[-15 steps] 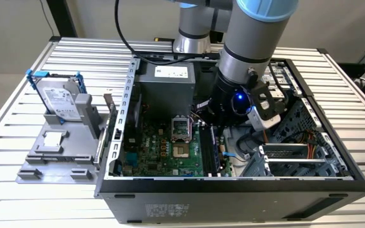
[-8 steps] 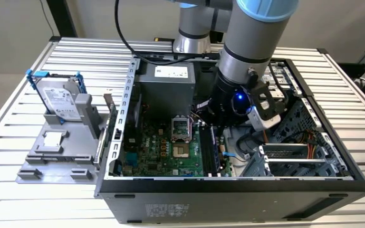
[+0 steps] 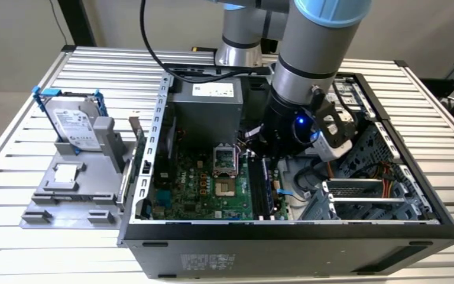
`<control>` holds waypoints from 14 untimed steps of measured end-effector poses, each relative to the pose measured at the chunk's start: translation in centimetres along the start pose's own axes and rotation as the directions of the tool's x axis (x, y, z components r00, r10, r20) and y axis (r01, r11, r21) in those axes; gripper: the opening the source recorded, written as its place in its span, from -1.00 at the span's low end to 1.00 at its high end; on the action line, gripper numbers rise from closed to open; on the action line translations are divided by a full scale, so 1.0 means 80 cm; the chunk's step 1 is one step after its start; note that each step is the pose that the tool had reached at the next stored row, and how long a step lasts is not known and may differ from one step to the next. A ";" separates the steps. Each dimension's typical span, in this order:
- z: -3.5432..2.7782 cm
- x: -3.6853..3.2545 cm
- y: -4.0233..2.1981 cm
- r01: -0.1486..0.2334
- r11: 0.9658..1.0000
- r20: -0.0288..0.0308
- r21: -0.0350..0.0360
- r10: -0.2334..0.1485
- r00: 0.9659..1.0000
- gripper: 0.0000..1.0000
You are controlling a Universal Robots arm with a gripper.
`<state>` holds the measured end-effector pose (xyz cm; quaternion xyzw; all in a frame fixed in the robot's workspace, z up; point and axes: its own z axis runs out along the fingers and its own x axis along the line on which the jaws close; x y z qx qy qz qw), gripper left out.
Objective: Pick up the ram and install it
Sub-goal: 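Insert the ram into the slot, then press down the ram until it locks into place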
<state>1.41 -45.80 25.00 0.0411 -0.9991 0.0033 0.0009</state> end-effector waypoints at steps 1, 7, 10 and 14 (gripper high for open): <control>0.0000 0.0000 0.0000 0.010 1.000 0.000 -0.003 -0.010 1.000 -1.00; 0.0001 -0.0001 0.0001 0.073 0.997 0.001 -0.016 -0.073 0.997 -1.00; 0.0001 -0.0001 0.0001 0.126 0.992 0.004 -0.016 -0.126 0.992 -1.00; 0.0001 0.0000 0.0000 0.197 0.980 0.004 -0.016 -0.197 0.980 -1.00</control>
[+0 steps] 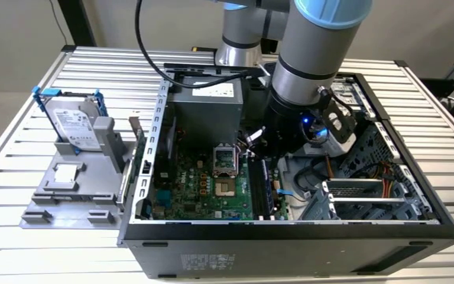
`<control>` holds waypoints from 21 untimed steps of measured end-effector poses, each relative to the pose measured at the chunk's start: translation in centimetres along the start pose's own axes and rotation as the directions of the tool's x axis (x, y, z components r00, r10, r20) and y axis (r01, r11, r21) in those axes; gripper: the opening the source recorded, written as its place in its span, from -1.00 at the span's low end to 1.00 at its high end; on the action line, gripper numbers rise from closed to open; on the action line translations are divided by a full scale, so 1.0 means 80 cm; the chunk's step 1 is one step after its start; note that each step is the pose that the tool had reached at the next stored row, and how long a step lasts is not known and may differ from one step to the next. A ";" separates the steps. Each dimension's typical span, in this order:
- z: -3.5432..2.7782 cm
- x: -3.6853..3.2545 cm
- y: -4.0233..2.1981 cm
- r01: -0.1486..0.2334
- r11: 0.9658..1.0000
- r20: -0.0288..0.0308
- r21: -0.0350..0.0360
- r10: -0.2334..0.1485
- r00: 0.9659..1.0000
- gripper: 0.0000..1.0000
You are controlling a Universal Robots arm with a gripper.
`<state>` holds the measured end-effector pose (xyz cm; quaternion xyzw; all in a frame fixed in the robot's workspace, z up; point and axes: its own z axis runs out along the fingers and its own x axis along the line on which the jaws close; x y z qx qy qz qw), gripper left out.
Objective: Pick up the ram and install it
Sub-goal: 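Press down the ram until it locks into place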
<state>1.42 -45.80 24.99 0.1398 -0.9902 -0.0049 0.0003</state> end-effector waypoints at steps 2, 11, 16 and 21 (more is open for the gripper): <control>0.0000 0.0000 0.0000 0.035 0.999 0.000 0.000 -0.035 0.999 -1.00; 0.0000 0.0000 0.0000 0.194 0.981 -0.001 0.000 -0.194 0.981 -1.00; 0.0000 0.0000 0.0000 0.274 0.962 -0.002 0.000 -0.274 0.962 -1.00; 0.0000 0.0000 0.0000 0.358 0.934 -0.002 0.000 -0.358 0.934 -1.00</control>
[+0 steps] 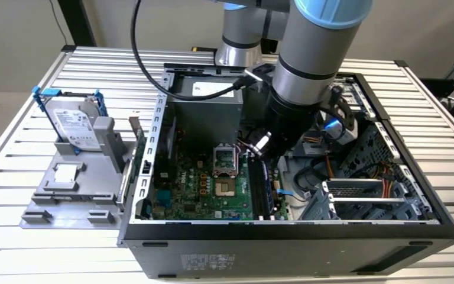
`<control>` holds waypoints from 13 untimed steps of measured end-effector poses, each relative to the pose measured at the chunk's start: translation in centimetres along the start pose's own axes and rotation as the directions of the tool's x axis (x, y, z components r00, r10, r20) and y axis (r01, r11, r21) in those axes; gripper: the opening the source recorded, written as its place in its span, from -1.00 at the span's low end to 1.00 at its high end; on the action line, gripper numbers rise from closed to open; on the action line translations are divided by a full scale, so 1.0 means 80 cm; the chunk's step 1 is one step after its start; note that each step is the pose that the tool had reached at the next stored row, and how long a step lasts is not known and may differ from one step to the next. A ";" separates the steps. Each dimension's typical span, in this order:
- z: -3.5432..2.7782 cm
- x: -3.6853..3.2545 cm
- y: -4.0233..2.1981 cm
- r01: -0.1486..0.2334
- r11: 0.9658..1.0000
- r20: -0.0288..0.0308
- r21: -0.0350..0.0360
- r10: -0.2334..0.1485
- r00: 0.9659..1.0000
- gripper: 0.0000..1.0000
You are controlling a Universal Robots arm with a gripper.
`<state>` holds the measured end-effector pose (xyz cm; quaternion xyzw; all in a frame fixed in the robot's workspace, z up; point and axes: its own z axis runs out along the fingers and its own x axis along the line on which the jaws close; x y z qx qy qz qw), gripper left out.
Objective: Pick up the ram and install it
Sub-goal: 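Press down the ram until it locks into place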
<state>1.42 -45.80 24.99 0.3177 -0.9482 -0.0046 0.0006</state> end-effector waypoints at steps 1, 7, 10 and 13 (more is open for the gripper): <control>0.0000 0.0000 0.0000 0.013 1.000 0.000 0.000 -0.013 1.000 -1.00; 0.0000 0.0000 0.0000 0.122 0.993 -0.001 0.000 -0.122 0.993 -1.00; 0.0000 0.0000 0.0000 0.175 0.984 -0.001 0.000 -0.175 0.984 -1.00; 0.0001 -0.0001 -0.0001 0.221 0.975 -0.001 0.000 -0.221 0.975 -1.00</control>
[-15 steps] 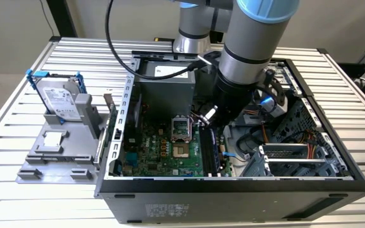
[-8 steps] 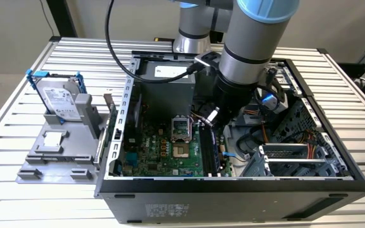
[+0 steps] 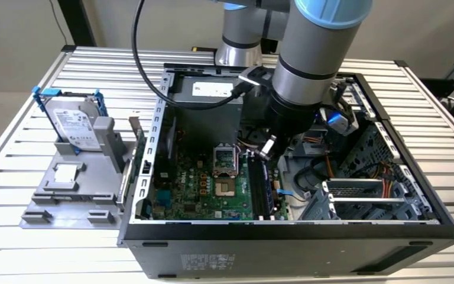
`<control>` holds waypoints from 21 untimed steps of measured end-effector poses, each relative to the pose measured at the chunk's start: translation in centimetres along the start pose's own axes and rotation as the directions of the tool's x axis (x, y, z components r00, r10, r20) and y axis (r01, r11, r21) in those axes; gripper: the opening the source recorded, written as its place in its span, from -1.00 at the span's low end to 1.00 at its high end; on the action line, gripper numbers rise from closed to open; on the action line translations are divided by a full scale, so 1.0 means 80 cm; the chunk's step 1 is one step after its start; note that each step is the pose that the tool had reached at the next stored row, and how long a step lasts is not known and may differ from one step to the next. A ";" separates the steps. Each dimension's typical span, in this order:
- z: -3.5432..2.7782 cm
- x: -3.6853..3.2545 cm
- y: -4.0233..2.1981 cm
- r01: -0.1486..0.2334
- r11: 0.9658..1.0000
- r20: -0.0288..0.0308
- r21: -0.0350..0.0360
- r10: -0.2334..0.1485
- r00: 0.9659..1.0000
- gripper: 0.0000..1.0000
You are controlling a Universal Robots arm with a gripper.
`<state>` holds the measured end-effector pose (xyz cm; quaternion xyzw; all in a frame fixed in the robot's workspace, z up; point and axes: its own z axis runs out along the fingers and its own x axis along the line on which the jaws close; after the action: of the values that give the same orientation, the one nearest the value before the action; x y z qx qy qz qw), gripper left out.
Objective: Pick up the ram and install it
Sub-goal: 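Press down the ram until it locks into place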
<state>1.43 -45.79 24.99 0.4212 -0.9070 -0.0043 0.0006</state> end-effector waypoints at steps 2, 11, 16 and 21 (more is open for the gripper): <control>0.0000 0.0000 -0.0001 0.035 0.999 0.000 0.001 -0.035 0.999 -1.00; 0.0001 0.0000 0.0000 0.194 0.981 0.002 0.005 -0.194 0.981 -1.00; 0.0005 0.0000 0.0000 0.283 0.959 0.002 0.005 -0.283 0.959 -1.00; 0.0014 0.0000 0.0000 0.367 0.930 0.001 0.005 -0.367 0.930 -1.00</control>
<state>1.43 -45.80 24.87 0.5834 -0.8122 -0.0027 -0.0023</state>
